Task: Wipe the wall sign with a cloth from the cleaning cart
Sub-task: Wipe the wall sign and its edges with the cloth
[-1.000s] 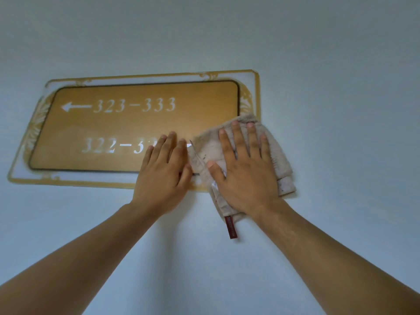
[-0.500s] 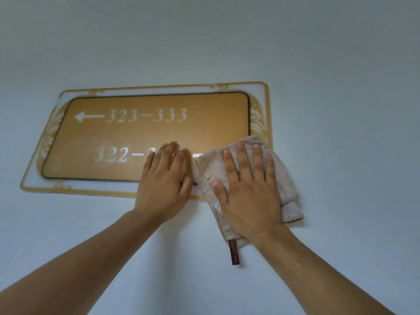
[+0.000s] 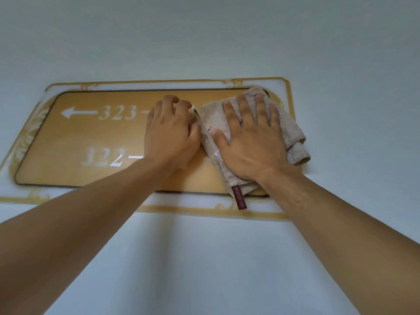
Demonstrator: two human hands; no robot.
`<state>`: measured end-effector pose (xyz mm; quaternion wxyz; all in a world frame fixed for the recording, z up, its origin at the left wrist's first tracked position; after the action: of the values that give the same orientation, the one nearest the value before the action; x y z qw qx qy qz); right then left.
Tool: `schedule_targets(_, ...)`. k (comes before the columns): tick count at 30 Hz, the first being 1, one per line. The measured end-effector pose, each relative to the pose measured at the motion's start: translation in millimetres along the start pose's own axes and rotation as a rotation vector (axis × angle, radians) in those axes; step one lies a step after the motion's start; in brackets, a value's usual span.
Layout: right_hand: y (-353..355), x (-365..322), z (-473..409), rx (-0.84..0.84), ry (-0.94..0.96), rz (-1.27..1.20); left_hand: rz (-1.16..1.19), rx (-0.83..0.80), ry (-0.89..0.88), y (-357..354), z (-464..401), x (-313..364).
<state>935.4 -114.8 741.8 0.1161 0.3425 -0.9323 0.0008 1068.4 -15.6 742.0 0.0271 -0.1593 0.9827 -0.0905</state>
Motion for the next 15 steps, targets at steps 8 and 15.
schedule_targets(8, 0.9, -0.5, -77.6, 0.010, -0.045, -0.047, -0.018, 0.034, 0.021, -17.1, -56.2, -3.5)
schedule_targets(15, 1.7, -3.1, -116.7, -0.001, -0.079, -0.044, 0.022, 0.103, 0.044, -18.8, -54.3, -11.5)
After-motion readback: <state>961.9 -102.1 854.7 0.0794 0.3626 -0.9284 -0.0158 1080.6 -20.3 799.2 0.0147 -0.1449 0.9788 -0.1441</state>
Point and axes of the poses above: each hand's wrist, its own z-axis away from the middle knuckle, its own y-axis out of the back of the hand, x = y × z, the point moved 4 cm from there along -z, towards the middle knuckle, and after that the axes turned 4 degrees about -z, right-handed, at the moved point
